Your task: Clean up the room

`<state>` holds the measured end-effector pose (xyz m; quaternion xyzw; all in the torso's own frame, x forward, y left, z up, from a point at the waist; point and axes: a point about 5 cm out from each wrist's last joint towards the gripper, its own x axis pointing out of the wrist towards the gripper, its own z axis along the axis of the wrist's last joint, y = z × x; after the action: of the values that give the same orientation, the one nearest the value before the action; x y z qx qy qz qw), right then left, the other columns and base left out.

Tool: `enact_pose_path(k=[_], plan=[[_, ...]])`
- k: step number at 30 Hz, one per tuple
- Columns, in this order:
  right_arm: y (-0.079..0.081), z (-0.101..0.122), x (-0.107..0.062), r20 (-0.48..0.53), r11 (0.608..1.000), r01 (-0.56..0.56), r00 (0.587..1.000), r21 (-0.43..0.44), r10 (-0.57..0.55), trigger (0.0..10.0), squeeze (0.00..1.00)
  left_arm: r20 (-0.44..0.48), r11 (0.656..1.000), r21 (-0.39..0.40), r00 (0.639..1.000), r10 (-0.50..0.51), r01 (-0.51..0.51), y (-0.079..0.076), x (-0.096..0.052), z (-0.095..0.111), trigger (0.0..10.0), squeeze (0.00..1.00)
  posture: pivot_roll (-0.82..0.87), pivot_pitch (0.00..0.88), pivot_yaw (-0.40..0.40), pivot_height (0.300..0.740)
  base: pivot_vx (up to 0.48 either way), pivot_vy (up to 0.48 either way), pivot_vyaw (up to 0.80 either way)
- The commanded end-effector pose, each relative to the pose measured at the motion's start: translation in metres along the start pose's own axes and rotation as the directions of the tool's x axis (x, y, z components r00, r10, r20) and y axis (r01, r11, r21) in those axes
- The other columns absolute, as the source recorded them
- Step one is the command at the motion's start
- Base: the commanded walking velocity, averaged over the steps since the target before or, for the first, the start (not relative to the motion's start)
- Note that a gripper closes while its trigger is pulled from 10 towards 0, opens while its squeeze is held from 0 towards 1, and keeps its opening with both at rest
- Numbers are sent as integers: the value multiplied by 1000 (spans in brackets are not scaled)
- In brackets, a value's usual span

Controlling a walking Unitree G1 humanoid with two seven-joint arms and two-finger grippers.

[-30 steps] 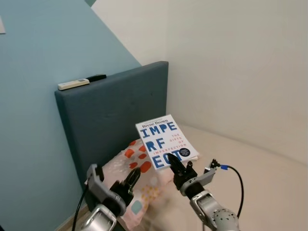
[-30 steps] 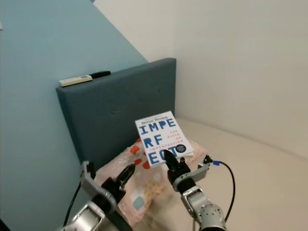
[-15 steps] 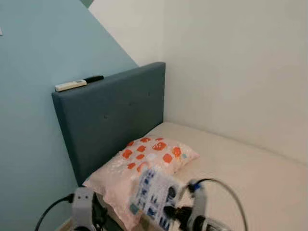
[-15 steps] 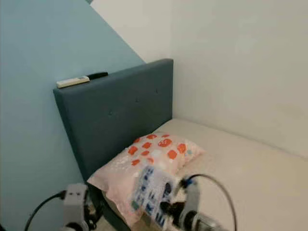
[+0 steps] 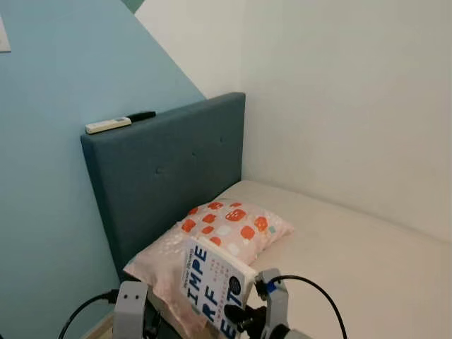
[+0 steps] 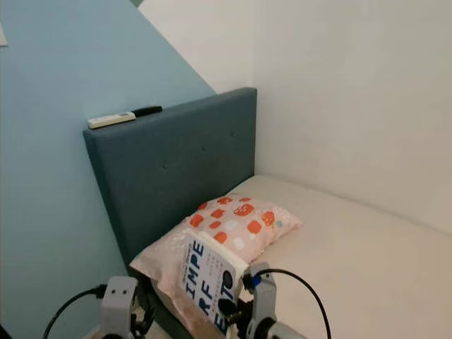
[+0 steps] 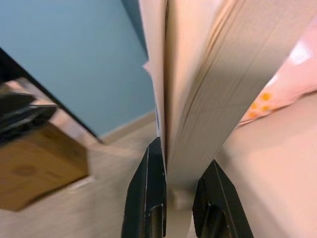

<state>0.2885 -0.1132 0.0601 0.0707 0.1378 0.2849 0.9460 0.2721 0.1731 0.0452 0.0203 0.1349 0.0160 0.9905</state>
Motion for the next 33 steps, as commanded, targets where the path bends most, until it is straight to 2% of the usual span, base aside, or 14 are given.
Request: enact_pose_path(k=[1,3,5,12,26,33], plan=[[3,-3,-2,22,997,-3,1000,-76,5,10000,0,-25,999,-5,999,36,-36,6,-4,-9,10000,0,16,99,-14,740,0,0,0],[4,-13,-5,-4,990,-3,1000,-140,2,10000,0,-37,998,-33,998,60,-61,9,-4,-12,10000,0,15,101,-12,740,0,0,0],[5,-21,-8,-25,980,1,1000,-200,-6,10000,0,-43,997,-26,996,78,-79,11,-5,-15,10000,0,13,102,-13,740,0,0,0],[0,-30,-14,-58,990,43,997,-134,-51,10000,0,-33,996,-5,996,84,-84,11,-7,-15,10000,0,13,104,-13,740,0,0,0],[-7,-35,-15,-36,980,96,994,-173,-104,10000,0,-38,998,-4,997,70,-70,2,-8,-19,10000,0,10,107,-10,740,0,0,0],[-7,-37,-14,-40,987,109,993,-118,-115,10000,0,-34,999,-7,998,52,-52,0,-6,-18,10000,0,11,105,-8,740,0,0,0]])
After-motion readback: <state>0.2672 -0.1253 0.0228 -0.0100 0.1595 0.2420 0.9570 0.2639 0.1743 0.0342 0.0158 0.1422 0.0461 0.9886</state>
